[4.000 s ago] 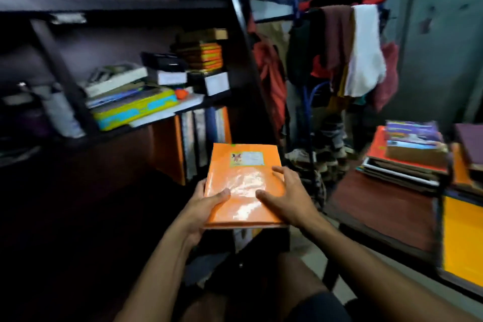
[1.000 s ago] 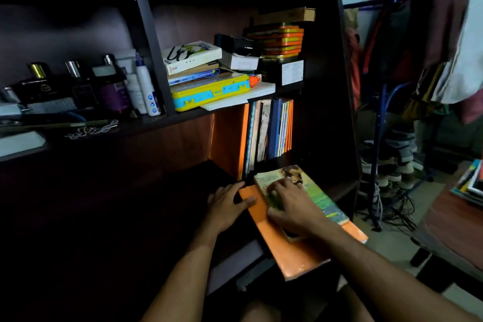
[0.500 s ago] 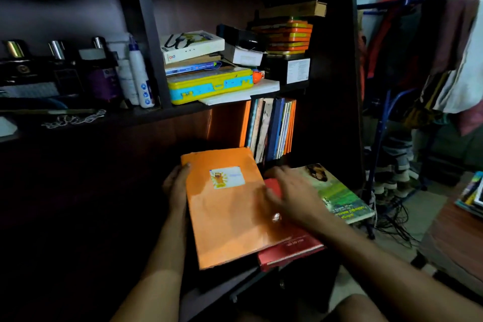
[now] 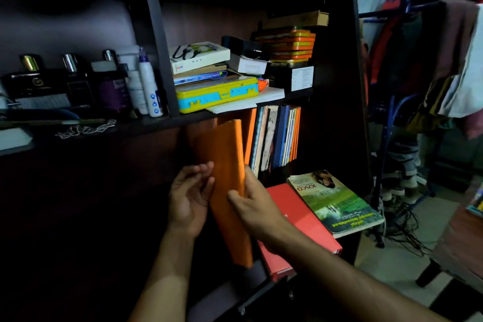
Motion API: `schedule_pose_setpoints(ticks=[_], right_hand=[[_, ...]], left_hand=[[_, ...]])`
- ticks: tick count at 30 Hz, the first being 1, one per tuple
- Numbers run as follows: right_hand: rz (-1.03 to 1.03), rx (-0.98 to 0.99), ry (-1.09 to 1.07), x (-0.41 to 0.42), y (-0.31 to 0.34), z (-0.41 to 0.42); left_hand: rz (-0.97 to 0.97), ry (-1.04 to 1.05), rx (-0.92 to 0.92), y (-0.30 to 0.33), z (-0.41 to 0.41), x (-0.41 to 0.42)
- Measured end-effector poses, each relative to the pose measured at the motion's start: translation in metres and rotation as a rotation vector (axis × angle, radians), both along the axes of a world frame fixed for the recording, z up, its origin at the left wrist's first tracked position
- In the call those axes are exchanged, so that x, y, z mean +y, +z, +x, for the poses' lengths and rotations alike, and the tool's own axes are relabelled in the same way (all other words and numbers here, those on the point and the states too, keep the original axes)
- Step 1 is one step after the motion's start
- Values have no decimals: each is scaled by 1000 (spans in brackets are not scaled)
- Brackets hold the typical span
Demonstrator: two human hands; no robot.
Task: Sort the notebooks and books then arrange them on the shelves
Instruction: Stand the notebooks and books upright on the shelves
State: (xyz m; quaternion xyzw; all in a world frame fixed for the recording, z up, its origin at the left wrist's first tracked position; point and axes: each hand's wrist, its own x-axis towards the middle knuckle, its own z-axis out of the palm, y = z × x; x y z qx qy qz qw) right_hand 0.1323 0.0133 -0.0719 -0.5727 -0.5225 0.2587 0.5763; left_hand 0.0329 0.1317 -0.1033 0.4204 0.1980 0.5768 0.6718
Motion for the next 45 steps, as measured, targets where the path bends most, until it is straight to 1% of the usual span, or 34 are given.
schedule_pose_setpoints(ticks=[1, 2, 5, 6, 7, 8, 10, 11, 14, 15, 16, 18, 19, 21, 23, 24, 26, 28, 29, 30, 32, 34, 35, 37, 39, 42, 43, 45], right_hand=[[1, -9, 3, -1, -4, 3], [3, 15, 6, -1, -7, 6], [32, 215, 3, 8, -11, 11], [44, 252, -17, 14, -11, 16], [63, 267, -34, 22, -13, 21], [76, 262, -55, 28, -14, 25], [106, 198, -120, 37, -19, 32], [127, 173, -155, 41, -23, 36], [158, 155, -261, 55, -29, 45], [161, 116, -292, 61, -30, 49], [140, 29, -328, 66, -30, 51], [112, -168, -349, 75, -29, 54], [104, -213, -347, 79, -29, 55], [72, -287, -345, 88, -28, 58], [73, -382, -361, 96, -22, 62], [65, -403, -377, 99, -20, 65], [62, -366, -391, 103, -17, 74], [74, -300, -345, 98, -19, 80], [66, -312, -292, 95, -24, 82], [21, -371, -231, 92, -32, 85], [-161, -602, -128, 79, -51, 88], [-307, -874, -70, 61, -67, 84], [-340, -981, -68, 53, -71, 81], [-383, -1089, -60, 44, -74, 74], [-386, -1094, -40, 39, -72, 69], [-341, -1055, -6, 34, -72, 67], [-322, -1022, 23, 32, -72, 68], [-262, -896, 76, 28, -68, 71]], left_hand=[[-43, 38, -57, 1, 2, 0], [-37, 157, -34, 1, 4, 1], [233, 595, 338, -16, 6, 15], [326, 670, 447, -24, 6, 19], [388, 699, 535, -32, 7, 22], [415, 630, 599, -37, 9, 23], [378, 333, 667, -43, 16, 20], [389, 212, 719, -47, 21, 19], [567, -24, 904, -63, 30, 27], [662, -56, 971, -66, 32, 32], [733, -63, 1014, -69, 33, 34], [712, -30, 1030, -68, 34, 31], [681, 12, 1033, -70, 35, 30], [686, 97, 1096, -70, 38, 32], [694, 116, 1165, -62, 43, 40], [655, 88, 1159, -58, 48, 45], [556, 30, 1072, -54, 58, 53], [519, 78, 1042, -57, 68, 59], [519, 111, 1054, -60, 71, 63], [506, 160, 1069, -60, 74, 65], [466, 237, 1078, -59, 79, 67], [466, 204, 1072, -60, 81, 67], [484, 182, 1070, -61, 79, 66], [483, 145, 1065, -59, 77, 64], [468, 175, 1059, -55, 75, 60], [460, 345, 1046, -44, 76, 53], [469, 350, 1064, -42, 77, 51], [476, 213, 1079, -42, 77, 50]])
